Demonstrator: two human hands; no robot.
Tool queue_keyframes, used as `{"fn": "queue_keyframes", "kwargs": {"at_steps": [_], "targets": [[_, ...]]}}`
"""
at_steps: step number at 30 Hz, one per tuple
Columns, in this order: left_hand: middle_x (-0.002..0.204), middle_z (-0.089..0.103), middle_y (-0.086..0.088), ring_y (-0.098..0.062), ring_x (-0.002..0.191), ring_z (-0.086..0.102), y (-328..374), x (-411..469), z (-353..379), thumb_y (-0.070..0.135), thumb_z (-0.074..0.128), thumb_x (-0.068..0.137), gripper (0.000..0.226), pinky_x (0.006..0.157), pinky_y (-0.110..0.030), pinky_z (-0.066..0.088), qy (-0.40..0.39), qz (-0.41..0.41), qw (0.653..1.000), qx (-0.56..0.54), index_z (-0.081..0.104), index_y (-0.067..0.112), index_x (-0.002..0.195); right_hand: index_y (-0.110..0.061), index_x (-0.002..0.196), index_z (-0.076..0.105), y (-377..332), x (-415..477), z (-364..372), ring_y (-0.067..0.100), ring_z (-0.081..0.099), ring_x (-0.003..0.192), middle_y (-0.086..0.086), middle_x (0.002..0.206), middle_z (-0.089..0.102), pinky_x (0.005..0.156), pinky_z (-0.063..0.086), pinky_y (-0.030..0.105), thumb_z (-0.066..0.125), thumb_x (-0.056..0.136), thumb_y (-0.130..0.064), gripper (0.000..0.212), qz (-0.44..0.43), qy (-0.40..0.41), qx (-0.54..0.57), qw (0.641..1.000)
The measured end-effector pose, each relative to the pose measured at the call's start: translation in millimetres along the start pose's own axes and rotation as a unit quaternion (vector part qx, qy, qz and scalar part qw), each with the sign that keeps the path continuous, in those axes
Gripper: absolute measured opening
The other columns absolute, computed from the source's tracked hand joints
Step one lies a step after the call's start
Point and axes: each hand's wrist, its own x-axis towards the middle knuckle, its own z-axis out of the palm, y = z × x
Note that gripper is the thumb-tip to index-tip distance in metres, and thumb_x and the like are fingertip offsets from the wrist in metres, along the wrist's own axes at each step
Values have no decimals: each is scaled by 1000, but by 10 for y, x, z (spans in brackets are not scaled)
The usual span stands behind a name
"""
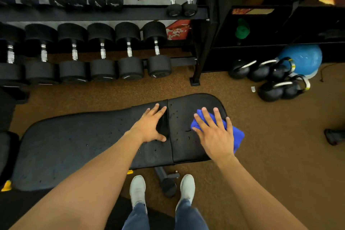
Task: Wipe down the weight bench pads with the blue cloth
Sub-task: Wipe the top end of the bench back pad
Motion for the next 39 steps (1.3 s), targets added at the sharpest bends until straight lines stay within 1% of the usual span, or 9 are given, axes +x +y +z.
{"fn": "queue_keyframes", "kwargs": {"at_steps": [4,7,15,21,26,30,34,36,39], "targets": [[168,-19,12,-29,156,-12,-90,72,107,50,89,69,132,121,-61,22,-5,-4,1000,8,-7,44,159,-41,157,23,-142,389,-74,27,-4,155,-11,168,8,120,13,61,20,104,-59,56,78,10,40,996],[166,-21,17,-24,155,-14,-172,83,165,53,88,67,131,116,-67,26,4,-4,1000,6,-7,48,158,-41,156,21,-454,564,-88,26,-9,155,-9,169,4,120,5,59,9,101,-69,63,74,9,74,995],[166,-20,17,-24,156,-14,-189,125,171,53,89,66,133,115,-69,28,2,-3,1000,-11,-7,49,157,-40,153,36,-318,-78,111,25,9,155,-12,165,21,120,18,57,25,106,-58,52,15,22,-1,1000],[166,-20,17,-23,156,-14,-181,126,183,50,89,67,131,114,-68,29,5,-4,1000,-12,-5,49,157,-38,155,30,-495,595,-34,28,3,155,-8,167,15,118,18,57,22,106,-55,52,94,42,36,994],[166,-20,18,-22,156,-14,-183,78,161,53,88,68,130,115,-67,29,3,5,1000,-16,-6,50,157,-36,158,24,-482,-24,114,27,4,155,-7,168,13,118,23,55,19,107,-56,55,-62,-2,-40,997],[167,-19,17,-21,156,-14,-167,54,146,53,88,69,129,114,-68,29,6,3,1000,-9,-6,49,157,-38,157,26,-89,-26,14,28,8,155,-8,167,16,117,25,54,23,106,-57,54,19,6,-23,1000],[166,-20,17,-22,155,-15,-174,68,170,53,88,69,131,115,-68,28,11,-3,1000,-4,-9,47,157,-36,157,24,-264,613,-95,30,-2,155,-7,168,10,118,19,57,23,106,-54,53,93,35,40,994],[167,-20,15,-22,155,-15,-184,57,195,54,87,69,131,117,-67,26,19,-5,1000,-6,-8,45,158,-35,158,22,-540,749,-91,29,-4,155,-5,168,8,119,15,58,20,106,-52,54,58,21,36,997],[168,-18,10,-24,156,-13,-198,-8,248,56,85,71,126,120,-63,24,37,-17,999,-16,-3,41,160,-34,158,21,-742,578,25,28,-5,155,-5,169,7,121,12,57,20,106,-51,55,-65,-10,-16,998]]}}
